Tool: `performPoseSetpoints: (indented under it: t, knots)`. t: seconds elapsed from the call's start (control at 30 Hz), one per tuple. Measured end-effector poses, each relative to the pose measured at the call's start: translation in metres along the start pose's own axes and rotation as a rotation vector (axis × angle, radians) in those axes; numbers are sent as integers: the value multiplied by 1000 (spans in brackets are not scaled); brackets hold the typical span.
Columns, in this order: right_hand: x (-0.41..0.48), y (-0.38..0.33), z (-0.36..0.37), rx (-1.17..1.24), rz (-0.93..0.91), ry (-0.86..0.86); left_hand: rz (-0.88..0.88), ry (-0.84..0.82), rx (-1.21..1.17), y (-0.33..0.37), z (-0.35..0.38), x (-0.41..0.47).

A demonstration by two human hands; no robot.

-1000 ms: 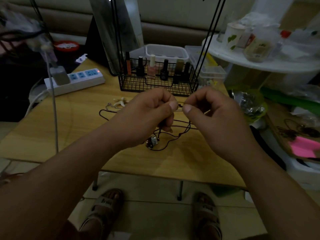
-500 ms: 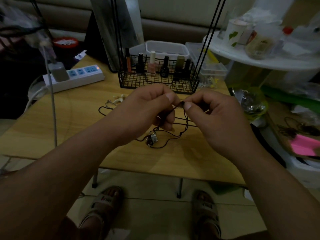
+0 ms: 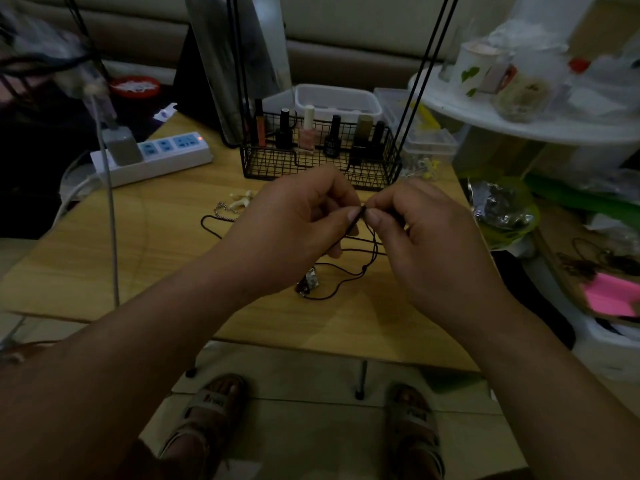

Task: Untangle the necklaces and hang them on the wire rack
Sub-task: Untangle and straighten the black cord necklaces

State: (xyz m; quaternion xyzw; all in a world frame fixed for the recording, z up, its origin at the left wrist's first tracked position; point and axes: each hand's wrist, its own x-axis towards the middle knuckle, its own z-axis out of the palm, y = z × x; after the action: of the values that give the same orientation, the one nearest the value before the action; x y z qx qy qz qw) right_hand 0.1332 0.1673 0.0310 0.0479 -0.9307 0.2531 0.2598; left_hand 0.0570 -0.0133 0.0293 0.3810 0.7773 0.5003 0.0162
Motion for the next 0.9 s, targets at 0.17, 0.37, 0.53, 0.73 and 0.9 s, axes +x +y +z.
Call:
performPoseSetpoints:
  t: [0.17, 0.37, 0.53, 0.73, 0.9]
  knots:
    - [0, -1, 1, -77, -81, 19, -16, 15, -24, 0, -2, 1]
    - [0, -2, 1, -62, -87, 25, -29, 17, -7, -1, -3, 2]
    - [-1, -4, 1, 82, -18, 46, 16, 24, 62, -1, -1, 2]
    - [-3, -7, -2, 246, 104, -1, 117, 53, 169, -1, 3, 0]
    - [3, -10, -4, 665, 408, -59, 295, 168, 386, 1, 6, 0]
